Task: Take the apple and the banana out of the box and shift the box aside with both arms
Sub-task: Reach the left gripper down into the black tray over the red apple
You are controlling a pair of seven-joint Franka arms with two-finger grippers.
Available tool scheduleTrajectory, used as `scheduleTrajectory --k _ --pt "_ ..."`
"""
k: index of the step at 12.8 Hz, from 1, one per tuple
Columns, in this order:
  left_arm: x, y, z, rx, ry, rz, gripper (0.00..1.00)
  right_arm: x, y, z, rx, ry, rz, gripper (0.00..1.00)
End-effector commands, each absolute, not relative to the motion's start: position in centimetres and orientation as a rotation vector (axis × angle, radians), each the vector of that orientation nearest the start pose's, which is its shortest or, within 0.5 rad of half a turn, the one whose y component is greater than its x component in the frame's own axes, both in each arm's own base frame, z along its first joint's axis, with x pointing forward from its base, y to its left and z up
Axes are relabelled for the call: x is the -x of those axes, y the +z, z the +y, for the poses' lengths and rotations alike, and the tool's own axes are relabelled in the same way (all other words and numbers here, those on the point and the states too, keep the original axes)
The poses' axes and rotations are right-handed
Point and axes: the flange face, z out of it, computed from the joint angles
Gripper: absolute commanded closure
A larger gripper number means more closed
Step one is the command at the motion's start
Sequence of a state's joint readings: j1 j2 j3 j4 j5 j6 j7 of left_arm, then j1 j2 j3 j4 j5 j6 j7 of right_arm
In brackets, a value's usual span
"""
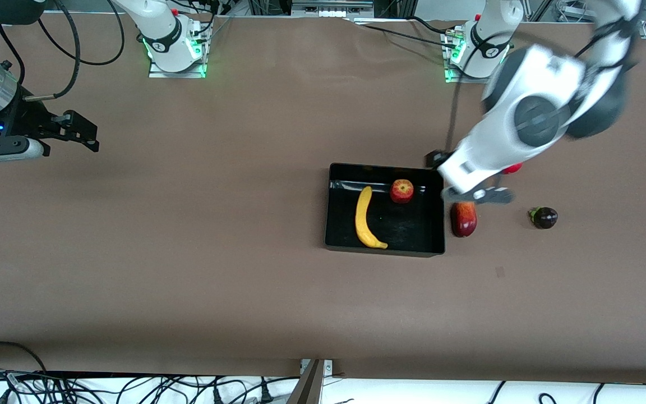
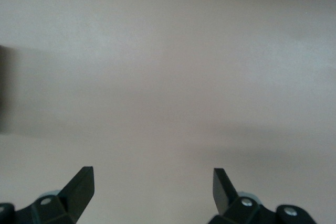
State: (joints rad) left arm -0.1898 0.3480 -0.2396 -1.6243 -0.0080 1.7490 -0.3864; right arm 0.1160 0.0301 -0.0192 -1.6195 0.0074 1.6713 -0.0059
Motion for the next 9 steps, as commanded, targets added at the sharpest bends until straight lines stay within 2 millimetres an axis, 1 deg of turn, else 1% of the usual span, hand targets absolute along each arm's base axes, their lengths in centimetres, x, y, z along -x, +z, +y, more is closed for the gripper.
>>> scheduleTrajectory --k 1,2,4,5,7,8,9 --pt "-58.4 35.6 -29.0 3.038 0.288 0.09 0.0 -57.1 59.7 5.3 3.13 -0.045 -0.167 0.0" --pt "-57.9 33.1 -29.8 3.012 0.216 0.141 0.0 -57.0 59.7 5.4 3.128 -0.045 -0.17 0.0" --pt "-55.8 28.3 -29.9 3.038 0.117 0.099 0.0 -57.0 59.7 5.4 3.128 -0.045 -0.17 0.0" --pt "-54.7 26.4 -29.9 3.057 0.094 0.089 0.0 -57.0 59.7 5.3 3.13 -0.045 -0.17 0.0" --pt "-52.8 23.6 -29.7 3.071 0.092 0.101 0.0 -57.0 59.7 5.4 3.128 -0.045 -0.17 0.0" --pt "-52.1 22.6 -29.5 3.075 0.097 0.078 0.0 -57.1 59.7 5.3 3.13 -0.045 -0.167 0.0" --pt "-51.9 22.0 -29.9 3.091 0.074 0.043 0.0 -57.1 59.7 5.3 3.129 -0.045 -0.167 0.0"
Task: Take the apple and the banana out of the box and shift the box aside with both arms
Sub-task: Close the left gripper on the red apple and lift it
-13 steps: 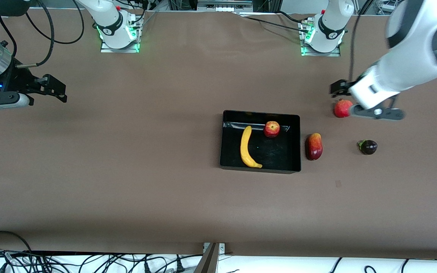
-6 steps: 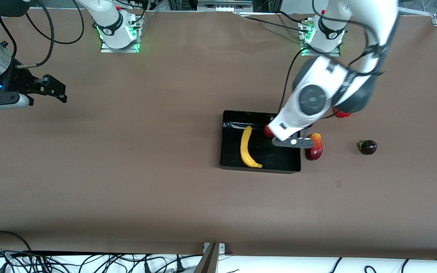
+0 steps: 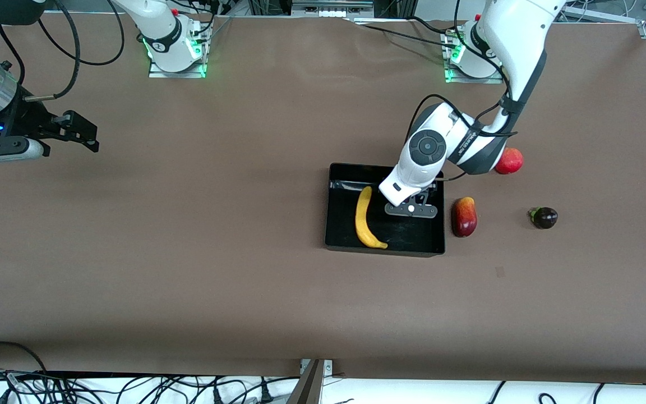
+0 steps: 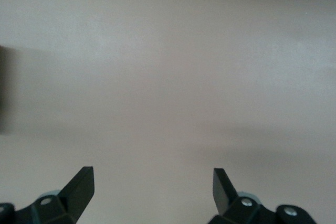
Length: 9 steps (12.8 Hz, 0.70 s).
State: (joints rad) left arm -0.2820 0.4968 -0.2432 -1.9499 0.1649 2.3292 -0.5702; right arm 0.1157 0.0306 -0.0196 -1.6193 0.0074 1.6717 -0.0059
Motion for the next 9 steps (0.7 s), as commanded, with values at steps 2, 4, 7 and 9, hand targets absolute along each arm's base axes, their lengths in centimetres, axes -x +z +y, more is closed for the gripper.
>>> scheduleTrajectory --k 2,4,7,9 --pt "-51.2 20.7 -31.0 3.091 0.092 0.05 0.0 -57.1 59.7 5.3 3.13 -0.045 -0.167 0.0" --pt "-51.2 20.9 -30.8 3.085 0.1 0.048 0.37 -57.1 59.7 5.3 3.129 -0.045 -0.167 0.0" --pt "-51.2 21.1 -30.1 3.062 0.134 0.033 0.78 -57.1 59.8 5.3 3.128 -0.05 -0.167 0.0" --pt "-52.1 23.2 -29.7 3.067 0.097 0.024 0.78 -57.1 59.8 5.3 3.13 -0.05 -0.167 0.0"
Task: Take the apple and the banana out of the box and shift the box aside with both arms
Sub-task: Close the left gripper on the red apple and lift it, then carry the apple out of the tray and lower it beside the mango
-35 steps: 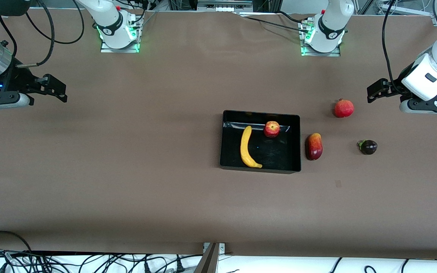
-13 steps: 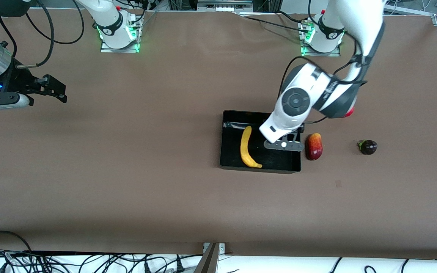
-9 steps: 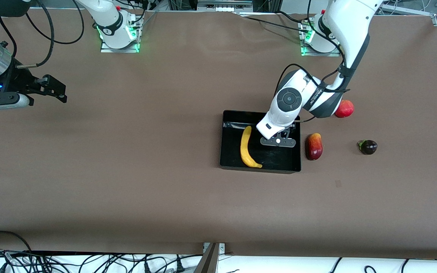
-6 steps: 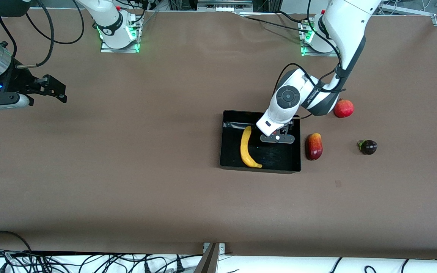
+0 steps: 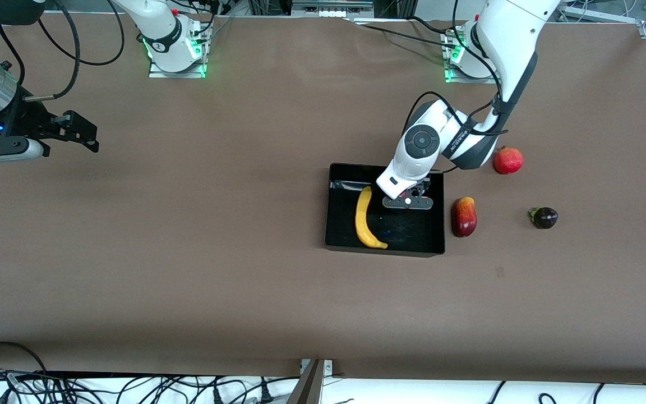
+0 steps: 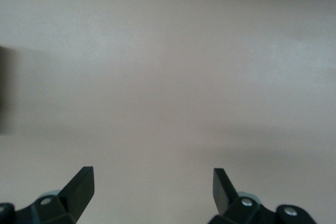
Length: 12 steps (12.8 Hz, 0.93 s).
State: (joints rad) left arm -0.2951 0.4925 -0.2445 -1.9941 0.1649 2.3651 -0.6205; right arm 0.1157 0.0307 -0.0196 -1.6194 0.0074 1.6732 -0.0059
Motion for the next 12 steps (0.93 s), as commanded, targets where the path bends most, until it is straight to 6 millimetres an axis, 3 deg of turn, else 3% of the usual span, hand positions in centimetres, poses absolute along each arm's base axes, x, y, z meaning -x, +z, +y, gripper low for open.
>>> scheduleTrajectory --k 1,5,7,8,10,12 --pt "-53.1 25.1 -29.0 3.064 0.077 0.005 0.78 -57.1 59.8 5.3 3.128 -0.05 -0.167 0.0" --pt "-56.0 32.6 -25.5 2.958 0.199 -0.1 0.77 -57.1 59.8 5.2 3.128 -0.052 -0.165 0.0" --pt "-57.2 36.3 -23.5 2.912 0.304 -0.038 0.77 -57.1 59.9 5.1 3.128 -0.055 -0.162 0.0" --pt "-57.7 37.4 -21.6 2.905 0.345 0.008 0.77 -57.1 59.9 5.1 3.128 -0.055 -0.162 0.0" --pt "-58.4 38.3 -16.5 2.92 0.391 0.171 0.77 -57.3 60.0 4.9 3.13 -0.072 -0.158 0.0" --pt "-57.3 36.7 -12.9 2.911 0.479 0.274 0.77 -57.3 60.0 4.9 3.13 -0.074 -0.158 0.0"
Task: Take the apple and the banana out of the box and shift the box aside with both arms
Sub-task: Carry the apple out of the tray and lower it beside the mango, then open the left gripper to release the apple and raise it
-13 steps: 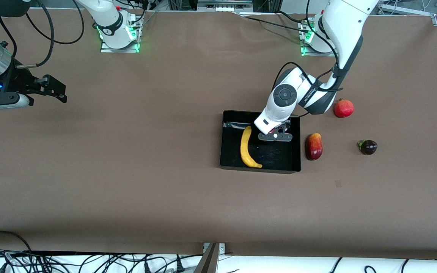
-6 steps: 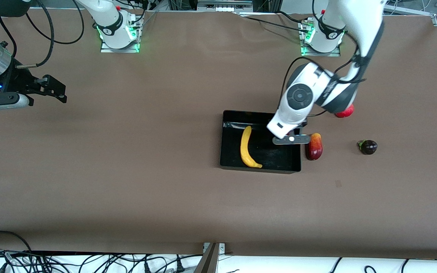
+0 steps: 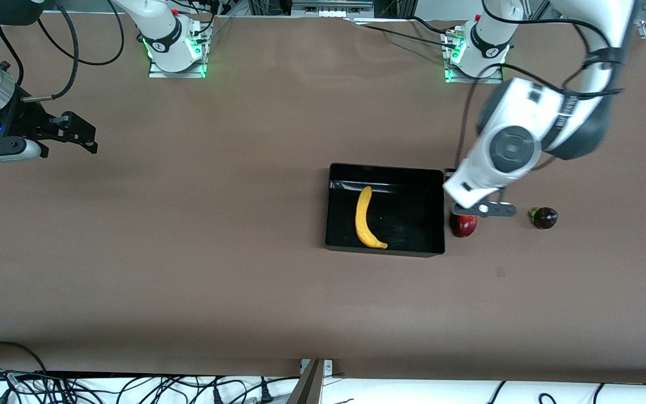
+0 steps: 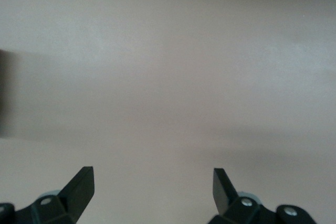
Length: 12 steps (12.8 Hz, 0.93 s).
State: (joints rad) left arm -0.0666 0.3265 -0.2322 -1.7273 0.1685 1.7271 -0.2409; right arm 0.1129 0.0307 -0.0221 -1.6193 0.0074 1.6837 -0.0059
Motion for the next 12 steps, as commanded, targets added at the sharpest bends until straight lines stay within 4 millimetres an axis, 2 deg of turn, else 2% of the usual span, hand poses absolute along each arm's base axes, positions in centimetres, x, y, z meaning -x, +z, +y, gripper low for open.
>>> scheduleTrajectory --k 1,3,4,7,9,10,11,12 --pt "-56.4 35.2 -10.8 2.906 0.527 0.274 0.77 -57.3 60.0 5.0 3.128 -0.076 -0.16 0.0" --pt "-54.2 32.4 -8.2 2.922 0.52 0.307 0.77 -57.3 59.9 5.1 3.128 -0.074 -0.162 0.0" --pt "-52.5 30.9 -7.7 2.934 0.495 0.308 0.77 -57.4 60.0 5.1 3.125 -0.093 -0.162 0.0" --pt "-47.5 25.6 -7.7 2.975 0.36 0.357 0.77 -57.7 59.7 5.1 3.125 -0.098 -0.157 0.0" --pt "-46.2 22.6 -7.8 3.019 0.253 0.376 0.76 -57.7 59.7 5.2 3.125 -0.098 -0.159 0.0" --pt "-46.2 21.5 -8.1 3.035 0.226 0.385 0.74 -57.7 59.7 5.2 3.125 -0.098 -0.159 0.0" --pt "-46.3 21.0 -8.2 3.036 0.22 0.401 0.5 -57.7 59.7 5.1 3.125 -0.098 -0.157 0.0" --pt "-46.4 21.2 -8.3 3.035 0.211 0.405 0.0 -57.7 59.7 5.1 3.125 -0.098 -0.157 0.0"
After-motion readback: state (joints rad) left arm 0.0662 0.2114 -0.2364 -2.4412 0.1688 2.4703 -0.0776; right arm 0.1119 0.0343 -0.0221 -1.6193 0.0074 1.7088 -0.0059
